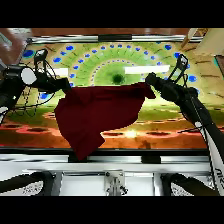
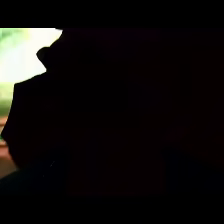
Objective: Fold the shirts.
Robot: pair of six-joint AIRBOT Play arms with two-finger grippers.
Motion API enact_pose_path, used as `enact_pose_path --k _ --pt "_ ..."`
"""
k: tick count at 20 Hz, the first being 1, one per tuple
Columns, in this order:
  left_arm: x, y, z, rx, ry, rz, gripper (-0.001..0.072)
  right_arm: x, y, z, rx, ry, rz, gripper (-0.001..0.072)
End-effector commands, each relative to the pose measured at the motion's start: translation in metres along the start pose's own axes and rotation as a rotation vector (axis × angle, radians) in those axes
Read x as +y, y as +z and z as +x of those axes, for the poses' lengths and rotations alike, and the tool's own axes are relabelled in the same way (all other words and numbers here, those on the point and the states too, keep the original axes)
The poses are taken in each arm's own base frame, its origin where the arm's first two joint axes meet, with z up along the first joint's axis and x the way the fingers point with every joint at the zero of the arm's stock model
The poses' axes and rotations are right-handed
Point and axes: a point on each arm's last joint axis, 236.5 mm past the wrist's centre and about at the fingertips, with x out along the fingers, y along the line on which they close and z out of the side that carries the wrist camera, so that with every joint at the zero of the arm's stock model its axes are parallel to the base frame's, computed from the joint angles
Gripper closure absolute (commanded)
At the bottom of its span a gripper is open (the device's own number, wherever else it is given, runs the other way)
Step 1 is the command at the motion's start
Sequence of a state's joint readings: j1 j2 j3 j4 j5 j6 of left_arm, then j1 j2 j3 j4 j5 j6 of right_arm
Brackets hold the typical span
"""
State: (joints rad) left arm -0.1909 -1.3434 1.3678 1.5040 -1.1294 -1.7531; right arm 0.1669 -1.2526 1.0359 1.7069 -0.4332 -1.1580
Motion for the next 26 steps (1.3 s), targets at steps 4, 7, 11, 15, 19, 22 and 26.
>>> enact_pose_path --k 4,7,11,15,19,22,26 --pt "0.004 -0.107 -0.028 0.340 -0.283 -0.064 -0.0013 -0.087 -0.092 -0.061 0.552 -0.143 -0.266 0.0132" --pt "0.017 -0.166 -0.014 0.412 -0.394 -0.291 -0.0008 -0.084 -0.119 -0.071 0.700 -0.030 -0.182 0.0131" --pt "0.043 -0.220 0.008 0.433 -0.372 -0.472 -0.0008 -0.076 -0.129 -0.062 0.736 0.012 -0.119 0.0131" --pt "0.049 -0.220 0.030 0.360 -0.348 -0.507 -0.0005 -0.075 -0.143 -0.053 0.786 0.030 -0.074 0.0131" --pt "0.059 -0.203 0.045 0.263 -0.312 -0.537 0.0102 -0.073 -0.149 -0.049 0.807 0.038 -0.040 0.0131" --pt "0.062 -0.208 0.055 0.290 -0.308 -0.542 0.0089 -0.070 -0.150 -0.050 0.813 0.047 -0.029 0.0121" --pt "0.062 -0.216 0.063 0.327 -0.313 -0.526 0.0018 -0.067 -0.152 -0.053 0.828 0.058 -0.016 0.0077"
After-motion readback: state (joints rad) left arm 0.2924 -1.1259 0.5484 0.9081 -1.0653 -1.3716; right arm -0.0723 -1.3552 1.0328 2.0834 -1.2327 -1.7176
